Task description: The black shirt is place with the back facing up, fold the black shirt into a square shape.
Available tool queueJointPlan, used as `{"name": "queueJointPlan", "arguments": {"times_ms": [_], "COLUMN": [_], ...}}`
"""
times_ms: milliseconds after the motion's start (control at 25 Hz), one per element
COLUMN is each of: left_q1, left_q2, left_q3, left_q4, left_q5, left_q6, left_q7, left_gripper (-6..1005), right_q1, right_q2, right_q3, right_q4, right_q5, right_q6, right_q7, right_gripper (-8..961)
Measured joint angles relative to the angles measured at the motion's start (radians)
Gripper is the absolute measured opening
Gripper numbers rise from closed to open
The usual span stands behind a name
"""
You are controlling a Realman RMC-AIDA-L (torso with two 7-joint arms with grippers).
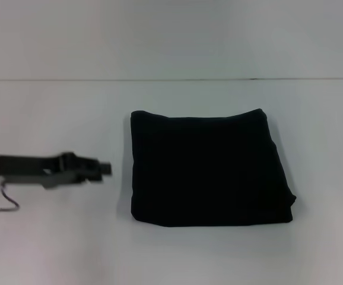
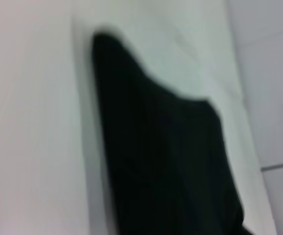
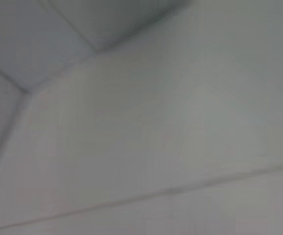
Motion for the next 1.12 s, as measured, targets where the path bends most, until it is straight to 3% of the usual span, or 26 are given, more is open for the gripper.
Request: {"name": "queueJointPlan", "arguments": {"times_ms": [40,80,160,280,360,440,520,680,920,1120], "left_q1": [0.005,0.008,0.004,-0.019,-0.036,-0.057,-0.081,-0.097,-0.108,-0.111], "left_q2": [-0.001,-0.010,-0.031,-0.061,-0.071,-0.076,-0.080,-0.102,-0.115,-0.117], "left_q3": [-0.030,-0.056,-0.082,-0.068,-0.034,0.021,0.083,0.119,0.141,0.144], "left_q4": [0.021,0.044,0.065,0.073,0.076,0.077,0.072,0.075,0.077,0.079], "left_q5": [0.000,-0.002,-0.009,-0.007,0.003,0.008,0.009,0.011,0.031,0.036], "left_q6": [0.014,0.039,0.068,0.050,0.011,-0.026,-0.044,-0.047,-0.058,-0.088], "left_q7": [0.058,0.163,0.370,0.600,0.664,0.690,0.688,0.671,0.671,0.657], "left_gripper": [214,250,322,402,455,508,587,797,919,919], "right_q1": [-0.026,-0.059,-0.129,-0.232,-0.268,-0.282,-0.280,-0.253,-0.207,-0.160], "right_q2": [0.018,0.051,0.125,0.252,0.302,0.320,0.322,0.320,0.314,0.305], "right_q3": [0.015,0.025,0.035,0.033,0.022,0.004,-0.021,-0.046,-0.061,-0.083], "right_q4": [-0.004,-0.013,-0.040,-0.099,-0.112,-0.087,-0.025,0.079,0.127,0.132], "right_q5": [0.075,0.150,0.281,0.369,0.354,0.306,0.255,0.171,0.134,0.072], "right_q6": [-0.016,-0.041,-0.091,-0.149,-0.174,-0.195,-0.201,-0.164,-0.115,-0.108], "right_q7": [-0.097,-0.208,-0.461,-0.803,-0.929,-0.987,-0.996,-1.000,-0.976,-0.921], "right_gripper": [693,697,703,797,795,793,792,788,788,788]}}
